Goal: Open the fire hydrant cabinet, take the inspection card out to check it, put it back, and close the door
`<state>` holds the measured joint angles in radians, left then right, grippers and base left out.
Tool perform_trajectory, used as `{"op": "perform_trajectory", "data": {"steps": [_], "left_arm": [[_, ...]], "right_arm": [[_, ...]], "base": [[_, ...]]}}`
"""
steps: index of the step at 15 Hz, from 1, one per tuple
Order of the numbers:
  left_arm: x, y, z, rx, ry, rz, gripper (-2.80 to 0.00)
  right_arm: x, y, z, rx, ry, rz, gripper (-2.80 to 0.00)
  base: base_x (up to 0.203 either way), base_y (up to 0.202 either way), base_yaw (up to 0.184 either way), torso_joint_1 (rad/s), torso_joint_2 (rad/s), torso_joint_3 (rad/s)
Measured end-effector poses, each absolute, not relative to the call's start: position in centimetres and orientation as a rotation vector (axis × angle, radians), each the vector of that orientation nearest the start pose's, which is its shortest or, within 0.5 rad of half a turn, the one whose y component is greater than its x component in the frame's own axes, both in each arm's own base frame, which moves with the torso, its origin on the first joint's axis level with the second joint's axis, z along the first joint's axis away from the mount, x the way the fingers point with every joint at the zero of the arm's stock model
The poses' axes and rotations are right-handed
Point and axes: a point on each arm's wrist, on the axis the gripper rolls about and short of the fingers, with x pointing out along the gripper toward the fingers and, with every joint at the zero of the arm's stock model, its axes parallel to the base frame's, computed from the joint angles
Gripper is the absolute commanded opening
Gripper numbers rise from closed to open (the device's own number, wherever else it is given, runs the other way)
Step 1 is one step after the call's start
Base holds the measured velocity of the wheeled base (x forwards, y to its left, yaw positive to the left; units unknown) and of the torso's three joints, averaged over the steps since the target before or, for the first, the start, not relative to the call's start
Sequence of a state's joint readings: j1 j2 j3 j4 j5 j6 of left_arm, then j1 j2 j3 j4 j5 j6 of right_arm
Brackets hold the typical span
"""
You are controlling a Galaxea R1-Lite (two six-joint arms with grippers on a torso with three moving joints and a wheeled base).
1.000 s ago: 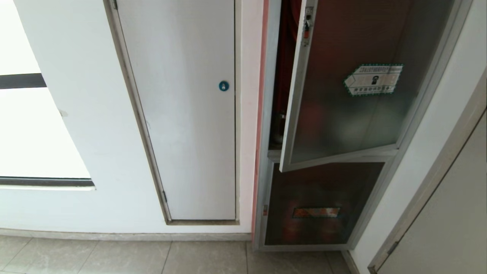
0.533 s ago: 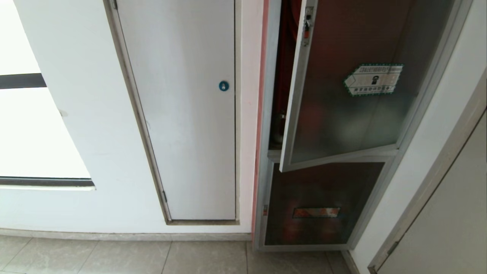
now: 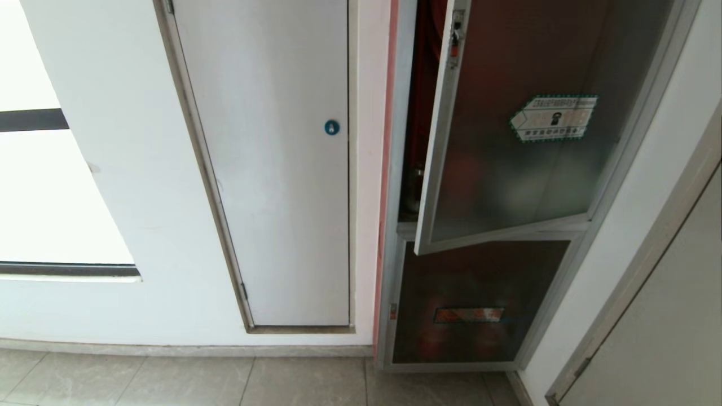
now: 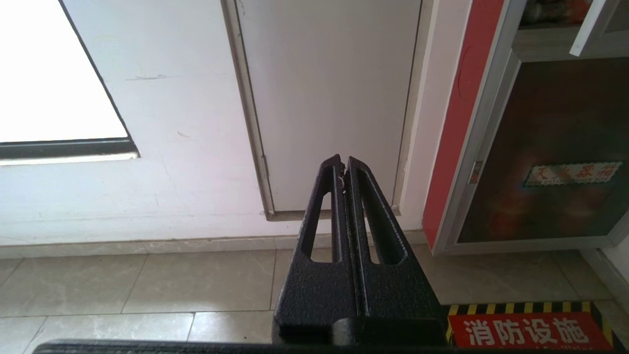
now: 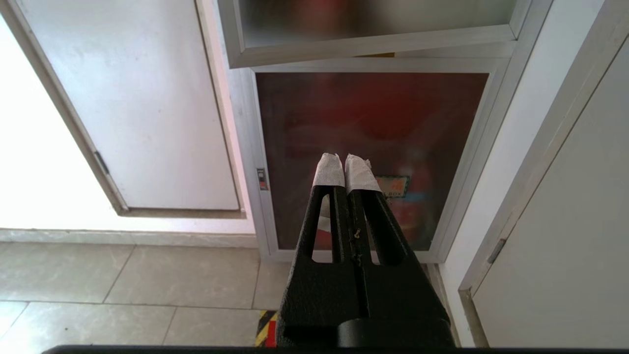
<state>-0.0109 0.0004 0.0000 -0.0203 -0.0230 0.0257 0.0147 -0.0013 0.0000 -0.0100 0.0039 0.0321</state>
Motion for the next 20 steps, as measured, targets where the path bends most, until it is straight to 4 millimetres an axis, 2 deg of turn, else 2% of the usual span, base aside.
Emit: {"op": "perform_trajectory", "data": {"steps": [14, 20], "left_arm": [[-2.28, -0.03, 7.75, 0.027, -0.020, -0.033, -2.80], [-2.28, -0.02, 7.75, 0.028, -0.019, -0.031, -2.80]], "right_arm": [[-2.29, -0.03, 7.65, 0.032, -0.011, 0.020, -2.80], [-2.29, -0.02, 7.65, 0.032, -0.011, 0.019, -2.80]], "base": [[0.000, 0.000, 0.000, 0.000, 0.00, 0.000], [0.184, 0.000, 0.000, 0.006, 0.00, 0.000]]}}
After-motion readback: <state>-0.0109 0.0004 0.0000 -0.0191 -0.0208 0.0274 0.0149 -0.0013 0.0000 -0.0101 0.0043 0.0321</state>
